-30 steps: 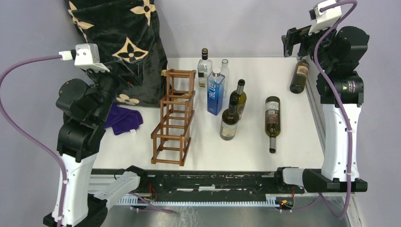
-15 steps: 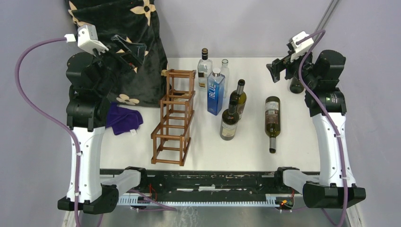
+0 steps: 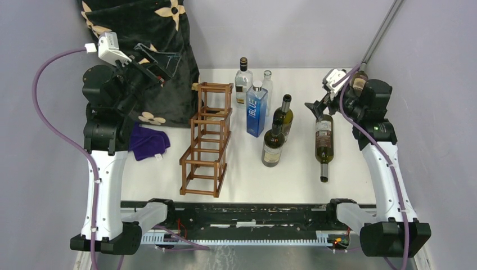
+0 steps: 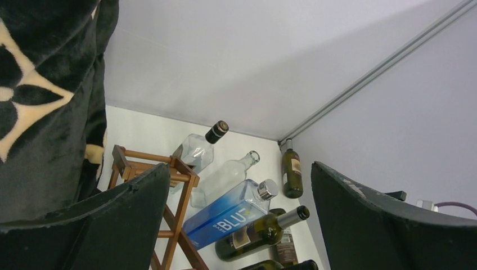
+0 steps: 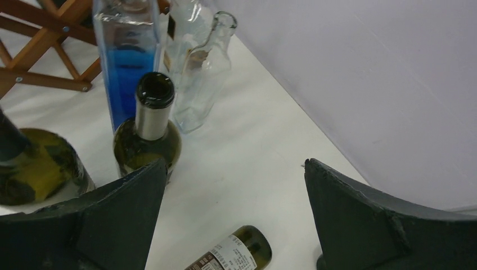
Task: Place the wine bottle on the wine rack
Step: Move the wine bottle to the corner of the board.
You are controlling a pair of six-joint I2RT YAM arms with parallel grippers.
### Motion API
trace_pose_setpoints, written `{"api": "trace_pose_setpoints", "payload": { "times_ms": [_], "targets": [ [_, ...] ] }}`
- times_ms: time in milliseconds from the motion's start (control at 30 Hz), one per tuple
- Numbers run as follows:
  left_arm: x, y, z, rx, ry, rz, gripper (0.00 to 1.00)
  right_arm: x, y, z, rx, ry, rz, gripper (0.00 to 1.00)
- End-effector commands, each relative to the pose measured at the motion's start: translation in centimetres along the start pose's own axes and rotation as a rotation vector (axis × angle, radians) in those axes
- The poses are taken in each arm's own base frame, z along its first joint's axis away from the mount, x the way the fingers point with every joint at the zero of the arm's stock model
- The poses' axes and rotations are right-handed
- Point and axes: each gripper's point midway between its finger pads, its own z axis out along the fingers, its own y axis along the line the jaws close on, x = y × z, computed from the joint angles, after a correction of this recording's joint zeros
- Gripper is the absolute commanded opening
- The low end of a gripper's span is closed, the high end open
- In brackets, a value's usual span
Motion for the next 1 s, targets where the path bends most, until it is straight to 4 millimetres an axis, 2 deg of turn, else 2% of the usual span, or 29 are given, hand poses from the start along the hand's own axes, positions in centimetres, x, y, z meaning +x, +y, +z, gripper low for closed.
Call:
{"api": "trace_pose_setpoints", "payload": {
  "times_ms": [0,100,233,533,767,967],
  "targets": [
    [0.4,-0.1,0.4,0.028,0.003,-0.024,1.0,-1.9,1.6,-0.2,-0.085,-0.134,-0.194,0.98],
    [1.7,1.4,1.1,-0.005,0.035,-0.023,1.0,-1.7,3.1,0.2,-0.177,-0.174,-0.207,0.98],
    [3.6,3.0,1.8,-0.044,0.082,-0.041,0.99,-1.0,6.3,0.5,-0.346,-0.261,-0.232,0.98],
    [6.2,4.5,2.4,-0.055,0.151,-0.061,0.98,1.3,7.1,3.0,-0.409,-0.246,-0.121,0.96],
    [6.9,4.0,2.9,0.004,0.159,-0.083,0.98,1.8,8.1,6.5,-0.422,-0.231,-0.011,0.78],
    [7.6,3.7,3.0,0.034,0.185,-0.094,0.98,1.9,8.4,7.9,-0.436,-0.243,0.027,0.61]
  ]
}}
